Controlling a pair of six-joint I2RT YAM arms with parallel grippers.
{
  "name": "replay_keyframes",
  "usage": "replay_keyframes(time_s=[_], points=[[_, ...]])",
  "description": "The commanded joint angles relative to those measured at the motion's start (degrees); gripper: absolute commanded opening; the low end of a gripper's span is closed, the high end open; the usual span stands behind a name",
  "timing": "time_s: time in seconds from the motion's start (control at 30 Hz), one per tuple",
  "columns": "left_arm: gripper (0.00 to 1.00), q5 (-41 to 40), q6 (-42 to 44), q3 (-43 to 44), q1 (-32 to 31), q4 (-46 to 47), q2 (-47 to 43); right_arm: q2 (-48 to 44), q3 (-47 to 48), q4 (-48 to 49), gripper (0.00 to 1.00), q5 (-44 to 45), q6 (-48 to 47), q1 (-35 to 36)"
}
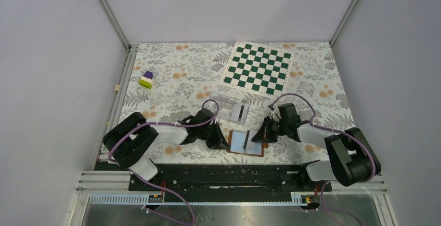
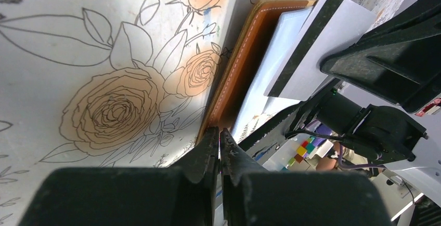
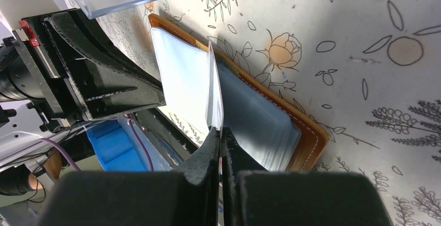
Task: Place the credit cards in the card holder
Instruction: Insert the credit card into the card holder.
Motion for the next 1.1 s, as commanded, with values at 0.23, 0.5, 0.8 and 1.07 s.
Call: replay_keyframes(time_s=[0.23, 0.5, 0.8, 1.07], points=[[0.03, -0.2, -1.3, 1.5, -1.2, 2.8, 1.5, 5.6, -3.4, 8.9, 0.00, -3.9, 5.0, -0.2], [0.02, -1.0, -0.4, 1.7, -1.3, 0.2, 1.0, 7.6, -5.5, 14.3, 0.00, -6.0, 8.7, -0.2], [0.02, -4.6, 4.8, 6.6, -1.2, -11.3, 1.6, 8.0, -5.3, 11.2, 0.00, -7.1, 9.3, -0.2], [0.02, -4.2, 5.8, 7.9, -1.2, -12.2, 3.1, 9.7, -2.5, 3.7, 0.00, -8.9, 5.5, -0.1]])
